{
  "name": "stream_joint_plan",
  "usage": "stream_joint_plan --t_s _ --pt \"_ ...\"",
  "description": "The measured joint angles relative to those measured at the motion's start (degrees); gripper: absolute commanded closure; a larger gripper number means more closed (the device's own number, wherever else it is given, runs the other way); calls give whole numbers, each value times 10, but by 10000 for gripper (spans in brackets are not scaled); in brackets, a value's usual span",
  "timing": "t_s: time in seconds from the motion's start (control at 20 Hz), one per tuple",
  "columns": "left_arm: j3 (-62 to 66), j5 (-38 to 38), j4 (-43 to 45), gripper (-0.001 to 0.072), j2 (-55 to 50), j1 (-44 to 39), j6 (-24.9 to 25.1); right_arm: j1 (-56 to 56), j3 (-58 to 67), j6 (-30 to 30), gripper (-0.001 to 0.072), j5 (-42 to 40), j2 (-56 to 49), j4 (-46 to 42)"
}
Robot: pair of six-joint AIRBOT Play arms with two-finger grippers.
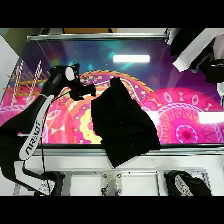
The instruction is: Fold the clothes and pants, and hang the long-sleeved shirts on hangers.
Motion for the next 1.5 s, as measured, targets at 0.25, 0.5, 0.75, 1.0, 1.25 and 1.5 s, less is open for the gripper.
stream_joint_plan --t_s 0.25,0.5,0.75,1.0,1.25,1.5 --pt "9 -6 -1 491 -58 -28 -2 3 -3 0 692 7 -24 11" --pt "9 -11 10 688 -68 -24 8 41 -11 0 693 13 -78 19" --pt "9 -17 17 687 -17 -5 50 88 -14 0 437 -2 -194 19" --pt "9 -28 19 687 28 -15 87 128 -14 -1 126 -64 -351 50" --pt "9 -32 19 687 40 -32 96 168 -11 -30 126 -148 -466 74" --pt "9 -34 18 687 42 -36 98 188 7 -41 126 -172 -539 87"
